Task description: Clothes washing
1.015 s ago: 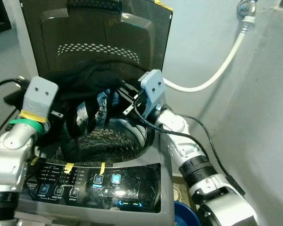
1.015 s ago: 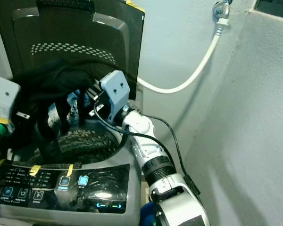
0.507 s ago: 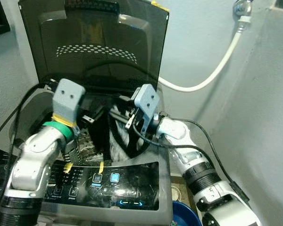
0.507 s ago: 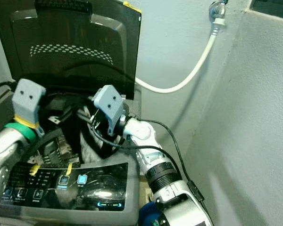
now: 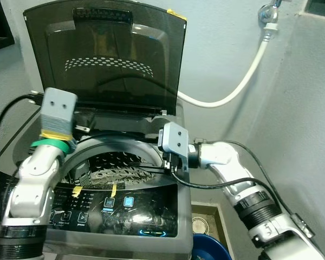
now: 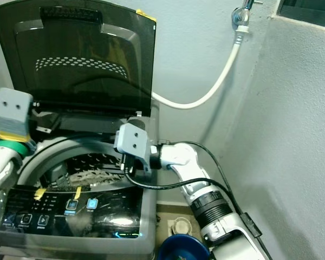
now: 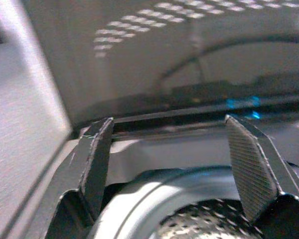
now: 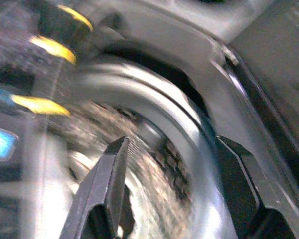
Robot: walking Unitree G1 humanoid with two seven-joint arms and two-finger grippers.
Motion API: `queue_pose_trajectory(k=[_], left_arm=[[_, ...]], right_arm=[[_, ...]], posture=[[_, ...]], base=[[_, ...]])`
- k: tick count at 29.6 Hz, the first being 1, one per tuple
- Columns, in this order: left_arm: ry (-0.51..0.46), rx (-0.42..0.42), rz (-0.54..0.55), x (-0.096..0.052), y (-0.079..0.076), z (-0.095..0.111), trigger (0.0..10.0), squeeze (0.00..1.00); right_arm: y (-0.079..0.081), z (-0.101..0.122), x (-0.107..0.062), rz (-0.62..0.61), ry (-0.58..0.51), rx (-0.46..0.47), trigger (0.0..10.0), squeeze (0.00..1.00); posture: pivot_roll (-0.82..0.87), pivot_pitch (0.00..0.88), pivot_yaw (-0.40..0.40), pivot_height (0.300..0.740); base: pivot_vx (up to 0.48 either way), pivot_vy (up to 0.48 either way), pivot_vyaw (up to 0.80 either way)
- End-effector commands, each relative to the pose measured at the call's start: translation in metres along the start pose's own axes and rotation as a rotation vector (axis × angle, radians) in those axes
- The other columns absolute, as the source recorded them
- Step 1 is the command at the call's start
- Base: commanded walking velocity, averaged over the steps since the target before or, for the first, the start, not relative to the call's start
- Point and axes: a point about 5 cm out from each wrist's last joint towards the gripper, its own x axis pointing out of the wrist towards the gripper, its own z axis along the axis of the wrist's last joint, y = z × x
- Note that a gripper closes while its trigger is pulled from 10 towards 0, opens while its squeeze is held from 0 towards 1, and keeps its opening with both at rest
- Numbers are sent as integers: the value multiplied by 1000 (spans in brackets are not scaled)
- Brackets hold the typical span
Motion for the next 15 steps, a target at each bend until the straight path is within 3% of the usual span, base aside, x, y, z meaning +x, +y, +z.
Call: queue_pose_trajectory(k=[1, 2, 3, 5, 6, 8, 9, 12, 13, 15], left_arm=[[0, -5, 47, 0, 10, 1, 10000, 0], [0, -5, 47, 0, 10, 1, 10000, 0], [2, -22, 52, -1, 10, 1, 10000, 0], [13, -44, -52, -7, -8, 2, 10000, 0], [28, -65, -116, -11, -17, 1, 10000, 0], [63, 5, -176, -16, -32, -4, 10000, 0], [71, 49, -269, -22, -46, -6, 10000, 0], [73, 76, -331, -27, -55, -7, 10000, 0], [57, 126, -534, -44, -79, -6, 10000, 0], [48, 135, -593, -50, -84, -5, 10000, 0]], right_arm=[[-15, 1, -7, -104, 5, -13, 10000, 0], [-15, 1, -7, -104, 5, -13, 10000, 0], [-28, 7, -13, -235, -60, 22, 10000, 0], [-50, 20, -33, -491, -268, 192, 10000, 0], [-54, 22, -40, -550, -337, 270, 10000, 0], [-52, 25, -51, -571, -429, 344, 10000, 0], [-48, 28, -55, -566, -487, 387, 10000, 0], [-45, 30, -58, -563, -523, 409, 10000, 0], [-41, 30, -62, -586, -589, 485, 10000, 0], [-39, 30, -63, -594, -601, 503, 10000, 0]], posture=[[75, 45, 37, 740], [75, 45, 37, 740], [79, 46, 32, 740], [80, 48, 34, 740], [81, 48, 38, 740], [82, 48, 39, 740], [82, 51, 41, 740], [81, 51, 41, 740], [80, 53, 42, 740], [79, 53, 42, 740]], base=[[0, 0, 0], [0, 0, 0], [0, 0, 0], [0, 0, 0], [0, 0, 0], [0, 0, 0], [0, 0, 0], [0, 0, 0], [0, 0, 0], [0, 0, 0]])
